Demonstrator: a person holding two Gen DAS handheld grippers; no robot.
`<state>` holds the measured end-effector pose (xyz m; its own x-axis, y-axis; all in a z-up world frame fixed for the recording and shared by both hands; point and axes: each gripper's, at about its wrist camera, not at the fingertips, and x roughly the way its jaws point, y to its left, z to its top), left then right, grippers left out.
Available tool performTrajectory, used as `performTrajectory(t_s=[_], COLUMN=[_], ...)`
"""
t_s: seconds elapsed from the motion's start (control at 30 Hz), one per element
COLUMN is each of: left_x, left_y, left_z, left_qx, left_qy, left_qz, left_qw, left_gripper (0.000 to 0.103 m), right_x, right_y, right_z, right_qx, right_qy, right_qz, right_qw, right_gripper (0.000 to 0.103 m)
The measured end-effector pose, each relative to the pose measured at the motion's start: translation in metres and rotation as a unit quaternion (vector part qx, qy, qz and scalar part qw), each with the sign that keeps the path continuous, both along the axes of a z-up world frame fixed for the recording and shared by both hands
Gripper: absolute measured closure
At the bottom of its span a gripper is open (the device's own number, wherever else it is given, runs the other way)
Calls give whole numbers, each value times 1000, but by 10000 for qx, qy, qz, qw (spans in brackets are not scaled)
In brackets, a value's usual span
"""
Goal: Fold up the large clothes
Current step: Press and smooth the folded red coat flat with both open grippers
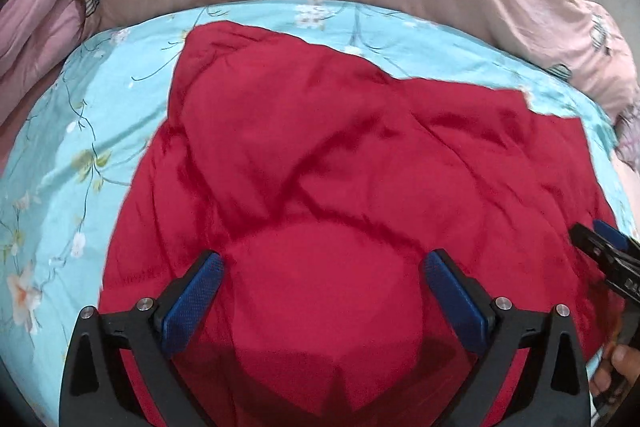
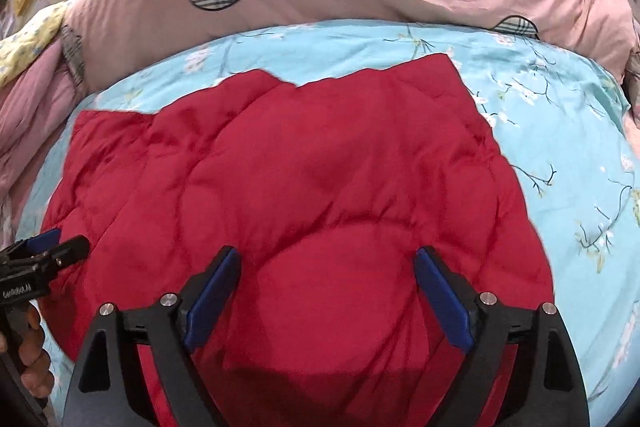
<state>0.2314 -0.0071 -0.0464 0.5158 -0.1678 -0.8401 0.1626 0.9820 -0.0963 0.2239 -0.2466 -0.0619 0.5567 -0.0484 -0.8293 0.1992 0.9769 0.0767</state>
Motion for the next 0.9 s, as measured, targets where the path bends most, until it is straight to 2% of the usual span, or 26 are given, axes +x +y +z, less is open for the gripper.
performTrajectory(t_s=[0.23, 0.37, 0.53, 0.63, 0.77, 0.9], left_x=[53, 67, 78, 84, 85, 54], left_y=[-4, -1, 4, 7, 6, 10], left_z=[-24, -35, -47, -51, -51, -28], left_qx=[-18, -104, -199, -262, -151, -191], left_qy=[357, 470, 544, 582, 619, 493], left_qz=[325, 452, 560, 583, 587, 479], left_qw=[9988, 9978, 9968, 9963, 9962, 9975], left_gripper=[0, 0, 0, 0, 0, 1], right_x=[19, 25, 24, 23, 23, 23], right_y=[-11, -35, -39, -49, -49, -44], right_z=[-9, -19, -27, -30, -31, -28], right_qx=[-11, 434, 413, 759, 800, 703], right_qy=[172, 180, 186, 143, 131, 84], right_qz=[-88, -488, -726, -884, -927, -851], right_qw=[9998, 9977, 9963, 9931, 9924, 9939], right_gripper=[13, 14, 14, 13, 13, 13])
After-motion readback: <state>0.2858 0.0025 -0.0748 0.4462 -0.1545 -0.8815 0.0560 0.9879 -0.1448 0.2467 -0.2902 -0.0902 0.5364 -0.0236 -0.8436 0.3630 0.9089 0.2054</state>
